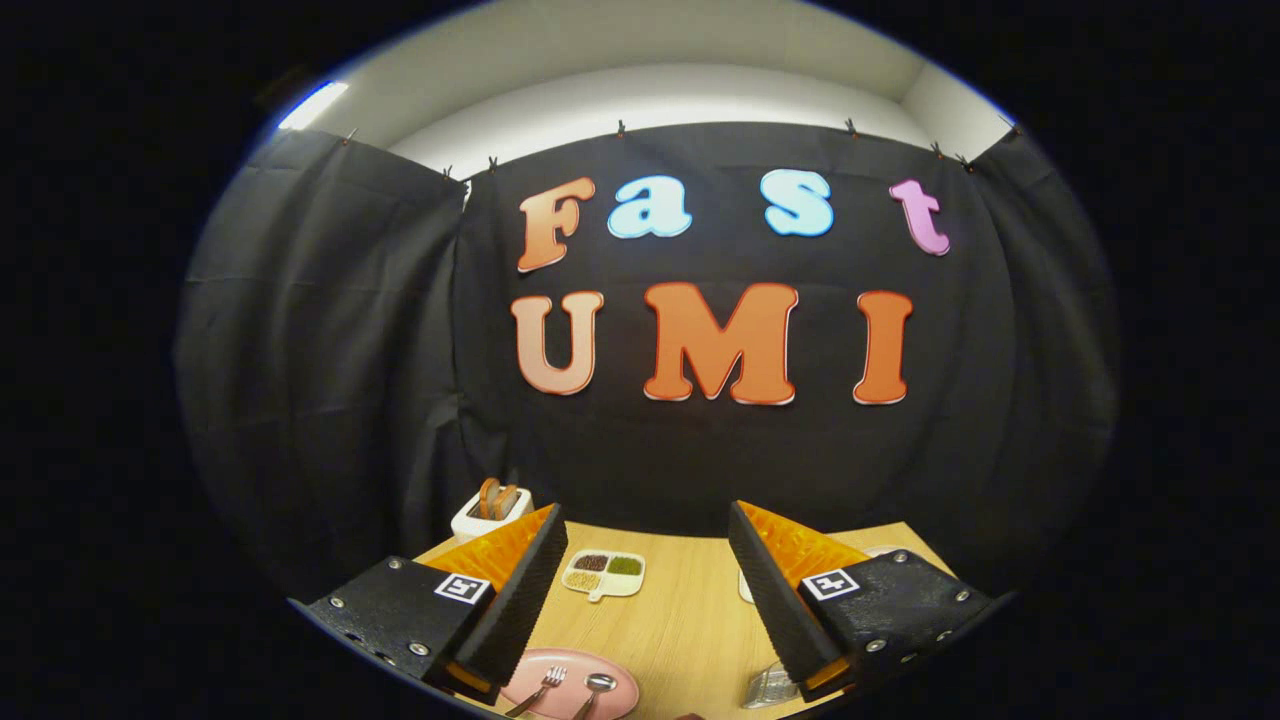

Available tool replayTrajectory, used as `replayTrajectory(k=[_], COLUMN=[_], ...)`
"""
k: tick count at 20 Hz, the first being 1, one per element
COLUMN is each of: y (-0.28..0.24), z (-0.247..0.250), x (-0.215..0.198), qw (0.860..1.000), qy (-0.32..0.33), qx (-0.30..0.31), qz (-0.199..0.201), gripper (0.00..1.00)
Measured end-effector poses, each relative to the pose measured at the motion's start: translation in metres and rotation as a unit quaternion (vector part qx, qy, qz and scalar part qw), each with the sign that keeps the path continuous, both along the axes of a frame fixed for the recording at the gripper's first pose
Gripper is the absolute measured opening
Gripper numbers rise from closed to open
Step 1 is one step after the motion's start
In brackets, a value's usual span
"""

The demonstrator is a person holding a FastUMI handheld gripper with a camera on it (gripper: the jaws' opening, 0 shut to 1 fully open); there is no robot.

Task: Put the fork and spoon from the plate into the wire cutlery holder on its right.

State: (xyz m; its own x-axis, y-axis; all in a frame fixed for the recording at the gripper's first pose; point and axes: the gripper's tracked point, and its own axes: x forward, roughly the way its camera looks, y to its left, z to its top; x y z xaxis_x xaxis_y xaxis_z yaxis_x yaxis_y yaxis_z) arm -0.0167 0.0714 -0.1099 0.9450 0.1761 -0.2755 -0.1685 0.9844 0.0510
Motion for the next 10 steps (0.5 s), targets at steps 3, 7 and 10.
replayTrajectory(k=[3,7,10], y=[0.015,0.031,0.039], z=[-0.04,-0.11,-0.162], x=[-0.006,-0.021,-0.042], qw=[0.999,0.991,0.977], qy=[0.047,0.132,0.206], qx=[0.006,-0.011,-0.032], qz=[0.014,0.028,0.044], gripper=[0.98,0.98,0.98])
